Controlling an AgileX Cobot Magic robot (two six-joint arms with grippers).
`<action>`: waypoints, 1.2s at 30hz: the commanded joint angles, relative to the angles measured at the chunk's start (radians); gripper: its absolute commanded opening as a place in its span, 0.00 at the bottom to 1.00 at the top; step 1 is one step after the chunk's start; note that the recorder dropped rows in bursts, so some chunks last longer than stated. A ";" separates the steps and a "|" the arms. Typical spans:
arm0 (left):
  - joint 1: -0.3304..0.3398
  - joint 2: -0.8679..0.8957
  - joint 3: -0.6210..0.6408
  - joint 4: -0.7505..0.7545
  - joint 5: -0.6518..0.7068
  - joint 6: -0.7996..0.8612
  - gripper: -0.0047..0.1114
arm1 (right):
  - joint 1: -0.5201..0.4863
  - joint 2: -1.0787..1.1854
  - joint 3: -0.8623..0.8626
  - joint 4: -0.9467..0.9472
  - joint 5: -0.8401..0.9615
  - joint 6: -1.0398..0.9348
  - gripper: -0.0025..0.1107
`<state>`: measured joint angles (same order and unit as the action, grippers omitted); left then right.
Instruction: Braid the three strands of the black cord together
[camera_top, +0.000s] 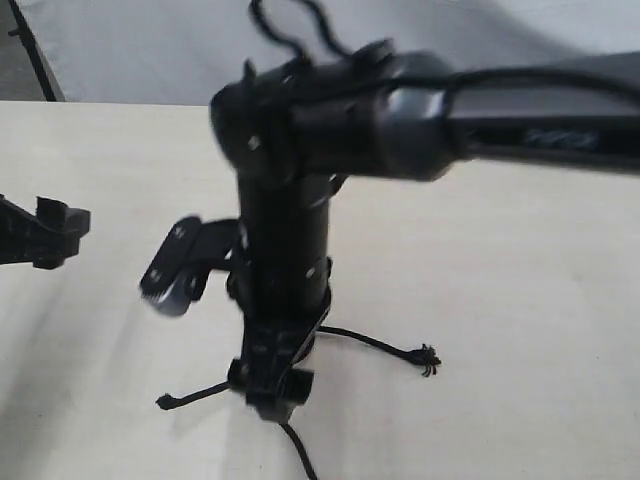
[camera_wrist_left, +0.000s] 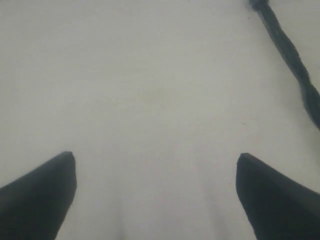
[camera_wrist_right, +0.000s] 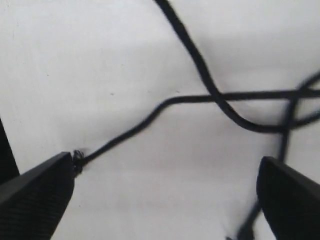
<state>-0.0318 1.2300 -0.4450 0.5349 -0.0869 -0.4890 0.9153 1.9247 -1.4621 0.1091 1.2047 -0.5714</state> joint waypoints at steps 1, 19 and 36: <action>-0.165 -0.008 0.007 0.024 0.026 -0.008 0.74 | -0.131 -0.146 0.116 -0.006 -0.114 0.010 0.84; -0.582 0.197 0.008 0.062 0.055 0.029 0.74 | -0.285 -0.134 0.476 0.046 -0.636 0.004 0.84; -0.582 0.380 0.007 0.064 -0.021 0.104 0.18 | -0.287 -0.003 0.476 0.027 -0.676 0.004 0.64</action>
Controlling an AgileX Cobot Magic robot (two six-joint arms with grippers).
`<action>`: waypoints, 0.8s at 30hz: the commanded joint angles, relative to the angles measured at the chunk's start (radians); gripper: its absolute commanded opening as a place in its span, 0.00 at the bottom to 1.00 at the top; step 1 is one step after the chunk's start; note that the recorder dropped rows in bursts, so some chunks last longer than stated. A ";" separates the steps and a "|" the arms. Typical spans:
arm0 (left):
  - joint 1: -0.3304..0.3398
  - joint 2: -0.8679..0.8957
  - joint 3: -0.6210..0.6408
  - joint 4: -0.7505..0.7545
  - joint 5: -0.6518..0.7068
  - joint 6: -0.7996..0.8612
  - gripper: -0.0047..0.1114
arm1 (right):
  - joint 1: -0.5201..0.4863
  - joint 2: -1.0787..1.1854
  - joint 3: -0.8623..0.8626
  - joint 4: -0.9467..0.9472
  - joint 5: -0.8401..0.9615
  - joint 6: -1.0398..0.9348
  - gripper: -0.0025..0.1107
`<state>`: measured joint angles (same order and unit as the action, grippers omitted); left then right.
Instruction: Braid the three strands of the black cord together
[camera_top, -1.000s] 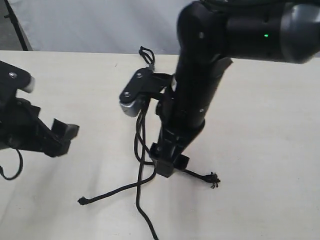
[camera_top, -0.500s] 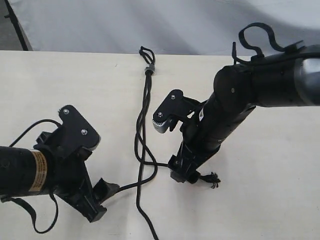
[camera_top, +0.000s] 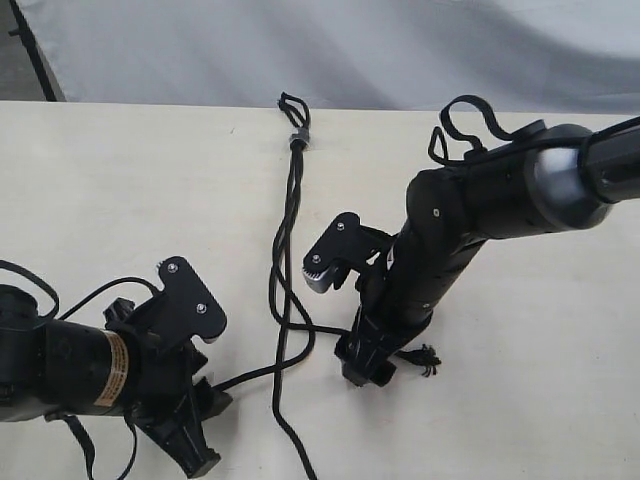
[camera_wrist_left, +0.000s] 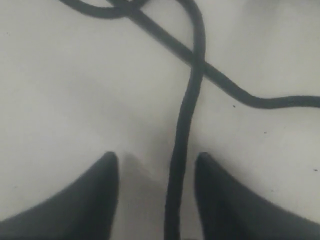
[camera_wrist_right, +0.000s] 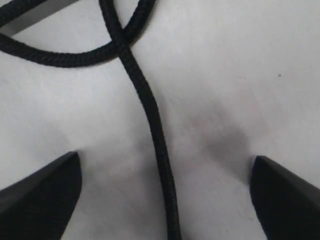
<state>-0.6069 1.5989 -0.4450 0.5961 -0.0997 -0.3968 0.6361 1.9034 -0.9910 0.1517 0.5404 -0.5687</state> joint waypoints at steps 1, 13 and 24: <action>-0.007 0.011 0.007 0.003 -0.008 0.012 0.07 | -0.010 0.025 0.005 -0.020 -0.012 0.007 0.57; -0.046 -0.001 0.041 0.003 0.044 -0.090 0.05 | -0.011 0.008 0.029 0.006 0.127 0.034 0.02; -0.225 -0.054 0.066 0.003 0.105 -0.153 0.05 | -0.003 0.007 0.085 0.006 0.124 0.032 0.02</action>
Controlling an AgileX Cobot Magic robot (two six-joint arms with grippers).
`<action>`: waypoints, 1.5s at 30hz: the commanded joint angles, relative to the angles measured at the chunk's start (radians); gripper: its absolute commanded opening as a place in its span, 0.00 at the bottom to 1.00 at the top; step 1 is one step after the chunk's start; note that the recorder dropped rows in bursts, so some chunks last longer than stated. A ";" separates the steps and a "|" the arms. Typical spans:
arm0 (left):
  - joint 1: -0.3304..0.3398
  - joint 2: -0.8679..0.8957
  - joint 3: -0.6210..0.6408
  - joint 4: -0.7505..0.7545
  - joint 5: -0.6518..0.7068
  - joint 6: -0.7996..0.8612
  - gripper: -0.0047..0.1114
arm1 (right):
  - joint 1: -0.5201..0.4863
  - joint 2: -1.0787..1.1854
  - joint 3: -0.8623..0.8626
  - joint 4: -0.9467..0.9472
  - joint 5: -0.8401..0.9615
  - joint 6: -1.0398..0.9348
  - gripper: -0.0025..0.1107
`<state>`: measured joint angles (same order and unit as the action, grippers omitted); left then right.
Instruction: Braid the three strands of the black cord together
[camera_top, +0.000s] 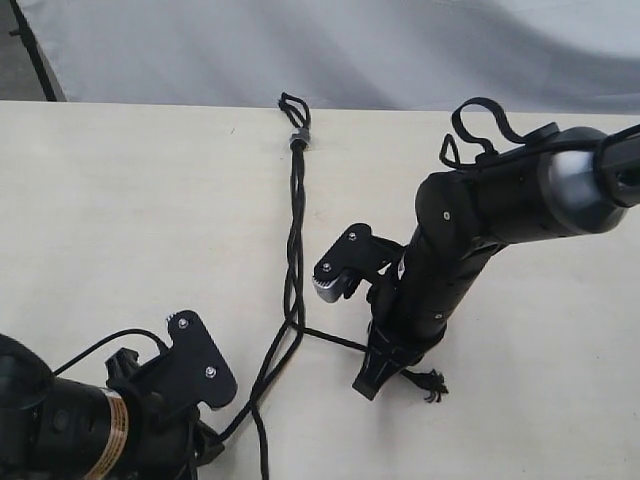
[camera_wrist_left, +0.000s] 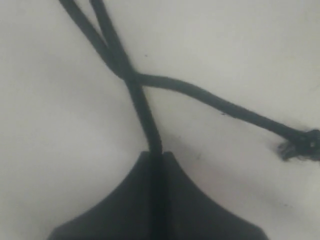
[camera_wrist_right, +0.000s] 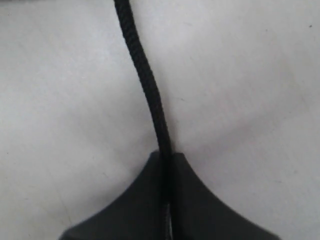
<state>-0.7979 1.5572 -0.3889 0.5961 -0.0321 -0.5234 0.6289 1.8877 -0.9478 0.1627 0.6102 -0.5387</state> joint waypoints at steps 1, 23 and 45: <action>-0.034 -0.012 0.009 0.001 0.038 -0.029 0.05 | 0.004 0.022 0.045 -0.005 0.052 0.002 0.02; -0.034 -0.060 0.009 0.001 0.038 -0.025 0.05 | 0.004 0.022 0.053 0.019 0.075 0.018 0.02; -0.034 -0.070 0.009 0.001 0.064 -0.023 0.05 | 0.114 -0.179 0.005 0.143 0.189 0.031 0.61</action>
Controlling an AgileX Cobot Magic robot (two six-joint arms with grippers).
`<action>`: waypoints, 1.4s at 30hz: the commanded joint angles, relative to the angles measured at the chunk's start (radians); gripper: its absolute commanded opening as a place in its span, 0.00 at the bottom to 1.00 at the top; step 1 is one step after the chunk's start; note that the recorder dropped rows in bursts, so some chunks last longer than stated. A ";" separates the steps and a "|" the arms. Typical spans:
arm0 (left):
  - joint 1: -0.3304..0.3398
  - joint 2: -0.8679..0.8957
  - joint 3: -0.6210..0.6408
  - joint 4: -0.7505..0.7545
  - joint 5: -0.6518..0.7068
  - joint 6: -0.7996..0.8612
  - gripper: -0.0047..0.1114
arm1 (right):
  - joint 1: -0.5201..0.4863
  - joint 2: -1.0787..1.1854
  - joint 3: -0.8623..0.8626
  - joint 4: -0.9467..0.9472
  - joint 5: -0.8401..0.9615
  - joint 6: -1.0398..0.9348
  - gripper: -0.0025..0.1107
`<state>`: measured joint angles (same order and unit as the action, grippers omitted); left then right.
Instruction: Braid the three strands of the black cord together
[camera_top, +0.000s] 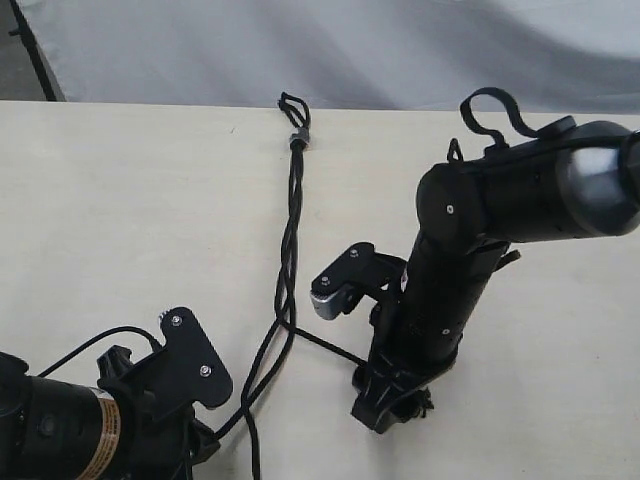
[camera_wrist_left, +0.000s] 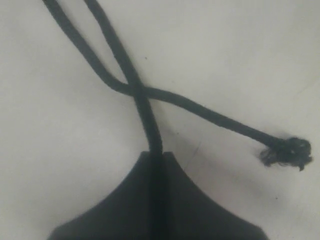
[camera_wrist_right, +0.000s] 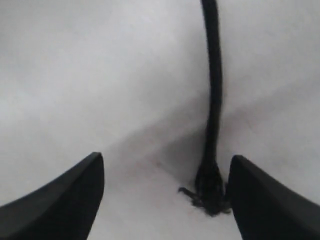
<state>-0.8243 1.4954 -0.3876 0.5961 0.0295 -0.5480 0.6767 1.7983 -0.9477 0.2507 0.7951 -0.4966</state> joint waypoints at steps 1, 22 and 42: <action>-0.008 -0.008 0.008 0.001 0.002 0.002 0.05 | 0.090 -0.105 0.012 0.072 -0.030 -0.011 0.61; -0.008 -0.008 0.008 0.001 -0.001 0.012 0.05 | 0.318 -0.117 0.217 0.353 -0.534 0.115 0.61; -0.008 -0.008 0.008 -0.001 0.006 -0.005 0.51 | 0.337 -0.117 0.217 0.353 -0.522 0.115 0.61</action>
<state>-0.8243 1.4954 -0.3876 0.5961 0.0295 -0.5427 0.9990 1.6863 -0.7344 0.6043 0.2537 -0.3849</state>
